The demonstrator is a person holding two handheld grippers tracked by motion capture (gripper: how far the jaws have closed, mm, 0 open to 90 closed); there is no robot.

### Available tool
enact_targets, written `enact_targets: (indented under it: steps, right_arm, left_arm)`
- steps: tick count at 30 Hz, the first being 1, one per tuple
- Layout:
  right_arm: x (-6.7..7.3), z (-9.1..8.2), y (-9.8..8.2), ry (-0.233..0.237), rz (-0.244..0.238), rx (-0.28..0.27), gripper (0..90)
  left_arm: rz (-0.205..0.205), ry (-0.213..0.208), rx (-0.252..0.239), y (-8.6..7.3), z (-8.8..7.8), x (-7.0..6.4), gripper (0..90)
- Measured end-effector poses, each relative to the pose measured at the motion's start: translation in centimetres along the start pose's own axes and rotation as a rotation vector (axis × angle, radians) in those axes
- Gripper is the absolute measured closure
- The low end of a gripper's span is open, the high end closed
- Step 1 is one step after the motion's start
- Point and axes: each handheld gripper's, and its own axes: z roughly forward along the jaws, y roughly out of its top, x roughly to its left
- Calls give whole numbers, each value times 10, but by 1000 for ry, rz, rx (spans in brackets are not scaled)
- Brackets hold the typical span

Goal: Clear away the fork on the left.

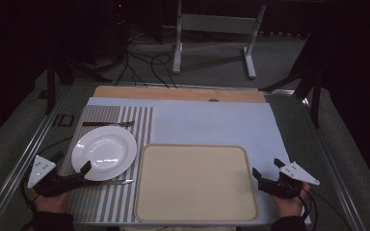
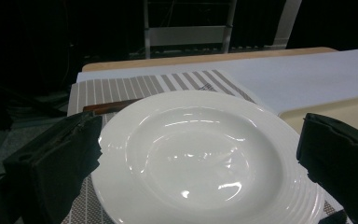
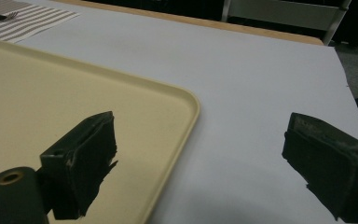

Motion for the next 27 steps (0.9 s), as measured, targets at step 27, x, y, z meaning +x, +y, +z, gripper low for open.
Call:
enact_targets:
  steps: [27]
  right_arm:
    - [1,-1,-3,41,0,-38,95]
  left_arm:
    - [62,-6,54,16,14,5,0]
